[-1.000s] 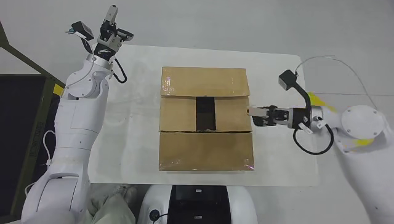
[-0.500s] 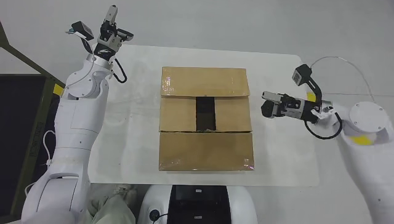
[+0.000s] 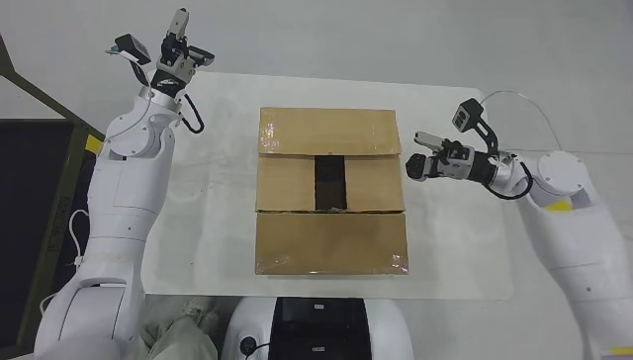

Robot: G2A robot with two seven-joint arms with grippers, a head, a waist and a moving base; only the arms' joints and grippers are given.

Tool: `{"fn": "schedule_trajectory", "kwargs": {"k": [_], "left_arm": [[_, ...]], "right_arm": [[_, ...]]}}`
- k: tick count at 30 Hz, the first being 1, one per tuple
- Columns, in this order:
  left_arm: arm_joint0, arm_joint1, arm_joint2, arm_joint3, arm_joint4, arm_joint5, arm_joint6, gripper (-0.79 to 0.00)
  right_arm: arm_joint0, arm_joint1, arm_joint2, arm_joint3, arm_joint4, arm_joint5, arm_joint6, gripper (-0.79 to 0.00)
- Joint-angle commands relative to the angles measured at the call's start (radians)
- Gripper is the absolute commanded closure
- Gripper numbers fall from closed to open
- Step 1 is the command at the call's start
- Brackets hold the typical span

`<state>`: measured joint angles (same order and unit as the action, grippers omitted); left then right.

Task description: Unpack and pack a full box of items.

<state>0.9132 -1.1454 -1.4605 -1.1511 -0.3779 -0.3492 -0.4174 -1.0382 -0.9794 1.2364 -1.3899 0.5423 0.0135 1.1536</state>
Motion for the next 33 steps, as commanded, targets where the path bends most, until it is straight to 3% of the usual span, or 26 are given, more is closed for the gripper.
{"fn": "schedule_trajectory", "kwargs": {"k": [1,13,33], "left_arm": [[0.0,0.0,0.0,0.0,0.0,0.0,0.0,-0.785],[0.0,0.0,0.0,0.0,0.0,0.0,0.0,-0.785],[0.0,0.0,0.0,0.0,0.0,0.0,0.0,-0.785]], "right_arm": [[0.018,-0.005,-0.016,0.018,0.008,-0.003,0.0,-0.785],[0.124,-0.04,-0.112,0.128,0.051,-0.011,0.008,-0.785],[0.279,-0.086,-0.177,0.21,0.097,-0.041,-0.012,-0.785]]}}
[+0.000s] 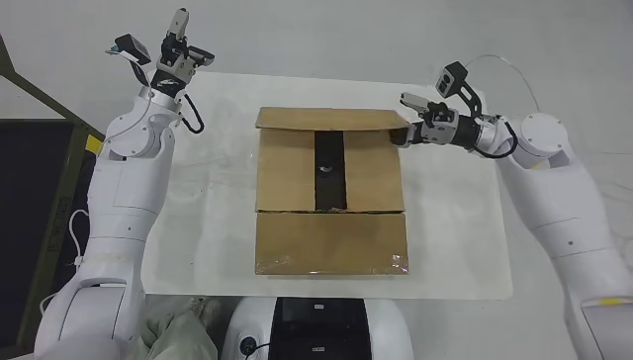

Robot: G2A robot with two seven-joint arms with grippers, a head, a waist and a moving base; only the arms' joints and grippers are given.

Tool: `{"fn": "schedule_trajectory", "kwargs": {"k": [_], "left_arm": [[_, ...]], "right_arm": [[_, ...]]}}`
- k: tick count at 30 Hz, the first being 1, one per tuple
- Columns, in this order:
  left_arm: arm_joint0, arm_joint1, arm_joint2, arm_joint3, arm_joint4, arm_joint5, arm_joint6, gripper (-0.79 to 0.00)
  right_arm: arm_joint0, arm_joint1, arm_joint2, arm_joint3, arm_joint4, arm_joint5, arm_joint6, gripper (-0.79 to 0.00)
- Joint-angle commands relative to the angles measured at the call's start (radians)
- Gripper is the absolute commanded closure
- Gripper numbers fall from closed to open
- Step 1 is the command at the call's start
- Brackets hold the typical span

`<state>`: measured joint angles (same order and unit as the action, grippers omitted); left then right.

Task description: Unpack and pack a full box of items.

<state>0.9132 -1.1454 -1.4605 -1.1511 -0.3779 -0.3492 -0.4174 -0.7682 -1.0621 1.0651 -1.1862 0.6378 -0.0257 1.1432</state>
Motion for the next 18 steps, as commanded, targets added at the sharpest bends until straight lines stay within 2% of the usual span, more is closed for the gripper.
{"fn": "schedule_trajectory", "kwargs": {"k": [1,9,18], "left_arm": [[0.0,0.0,0.0,0.0,0.0,0.0,0.0,-0.785],[0.0,0.0,0.0,0.0,0.0,0.0,0.0,-0.785],[0.0,0.0,0.0,0.0,0.0,0.0,0.0,-0.785]], "right_arm": [[0.02,-0.007,-0.014,0.014,0.004,-0.004,-0.002,-0.785],[0.11,-0.045,-0.079,0.116,0.036,-0.031,0.019,-0.785],[0.21,-0.083,-0.133,0.226,0.005,-0.066,-0.012,-0.785]]}}
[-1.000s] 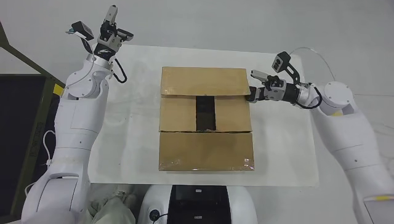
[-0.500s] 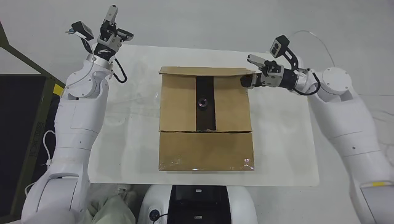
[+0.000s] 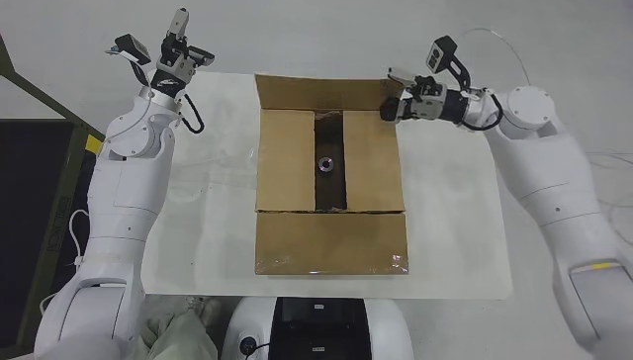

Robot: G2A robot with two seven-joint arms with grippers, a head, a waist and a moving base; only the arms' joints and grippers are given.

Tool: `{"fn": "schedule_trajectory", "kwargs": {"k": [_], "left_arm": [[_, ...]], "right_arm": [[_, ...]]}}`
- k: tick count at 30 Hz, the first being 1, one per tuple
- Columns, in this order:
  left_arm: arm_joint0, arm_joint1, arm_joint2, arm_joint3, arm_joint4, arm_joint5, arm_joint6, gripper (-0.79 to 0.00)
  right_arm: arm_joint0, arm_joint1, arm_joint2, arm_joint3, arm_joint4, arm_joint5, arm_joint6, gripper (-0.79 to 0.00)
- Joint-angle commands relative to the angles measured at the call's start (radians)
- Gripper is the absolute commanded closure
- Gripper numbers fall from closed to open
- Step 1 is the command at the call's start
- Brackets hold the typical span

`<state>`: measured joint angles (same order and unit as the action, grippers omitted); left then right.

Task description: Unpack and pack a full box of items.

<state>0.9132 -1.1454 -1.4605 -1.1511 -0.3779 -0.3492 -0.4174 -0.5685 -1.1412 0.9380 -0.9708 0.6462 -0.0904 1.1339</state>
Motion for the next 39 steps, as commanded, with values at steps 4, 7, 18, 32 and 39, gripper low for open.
{"fn": "schedule_trajectory", "kwargs": {"k": [4,7,18,32,39], "left_arm": [[0.0,0.0,0.0,0.0,0.0,0.0,0.0,-0.785],[0.0,0.0,0.0,0.0,0.0,0.0,0.0,-0.785],[0.0,0.0,0.0,0.0,0.0,0.0,0.0,-0.785],[0.0,0.0,0.0,0.0,0.0,0.0,0.0,-0.785],[0.0,0.0,0.0,0.0,0.0,0.0,0.0,-0.785]], "right_arm": [[0.057,-0.026,-0.037,0.075,-0.015,-0.005,-0.015,-0.785],[0.091,-0.045,-0.062,0.134,-0.016,-0.008,-0.028,-0.785],[0.193,-0.111,-0.124,0.337,-0.027,-0.04,-0.04,-0.785],[0.293,-0.191,-0.2,0.499,-0.123,-0.031,-0.082,-0.785],[0.313,-0.231,-0.216,0.576,-0.127,-0.028,-0.086,-0.785]]}}
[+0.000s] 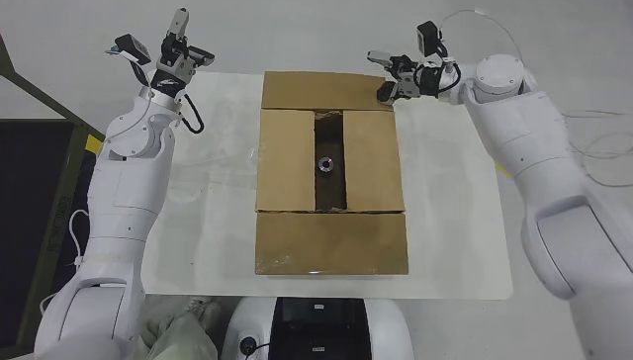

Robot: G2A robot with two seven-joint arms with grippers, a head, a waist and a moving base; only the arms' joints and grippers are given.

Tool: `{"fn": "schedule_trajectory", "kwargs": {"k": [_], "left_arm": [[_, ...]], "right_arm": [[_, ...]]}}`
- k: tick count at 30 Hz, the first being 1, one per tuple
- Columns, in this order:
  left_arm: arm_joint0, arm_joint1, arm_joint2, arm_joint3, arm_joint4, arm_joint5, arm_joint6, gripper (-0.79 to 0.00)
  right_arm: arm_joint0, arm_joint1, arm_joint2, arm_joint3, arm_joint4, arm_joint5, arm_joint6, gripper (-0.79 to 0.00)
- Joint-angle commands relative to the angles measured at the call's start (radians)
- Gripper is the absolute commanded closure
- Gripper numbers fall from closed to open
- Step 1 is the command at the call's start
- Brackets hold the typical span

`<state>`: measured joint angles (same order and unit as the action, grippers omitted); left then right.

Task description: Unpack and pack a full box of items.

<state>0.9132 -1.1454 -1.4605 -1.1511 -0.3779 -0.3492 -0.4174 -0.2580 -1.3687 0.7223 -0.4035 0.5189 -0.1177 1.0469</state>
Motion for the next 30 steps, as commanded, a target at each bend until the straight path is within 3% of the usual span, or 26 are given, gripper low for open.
{"fn": "schedule_trajectory", "kwargs": {"k": [1,8,17,30], "left_arm": [[0.0,0.0,0.0,0.0,0.0,0.0,0.0,-0.785],[0.0,0.0,0.0,0.0,0.0,0.0,0.0,-0.785],[0.0,0.0,0.0,0.0,0.0,0.0,0.0,-0.785],[0.0,0.0,0.0,0.0,0.0,0.0,0.0,-0.785]], "right_arm": [[0.006,-0.008,-0.001,0.02,-0.001,0.001,0.001,-0.785],[0.02,-0.033,-0.002,0.077,-0.006,0.009,0.006,-0.785],[0.058,-0.034,0.039,0.088,0.018,-0.076,0.066,-0.785],[-0.026,-0.001,0.08,-0.105,0.004,-0.101,0.23,-0.785]]}}
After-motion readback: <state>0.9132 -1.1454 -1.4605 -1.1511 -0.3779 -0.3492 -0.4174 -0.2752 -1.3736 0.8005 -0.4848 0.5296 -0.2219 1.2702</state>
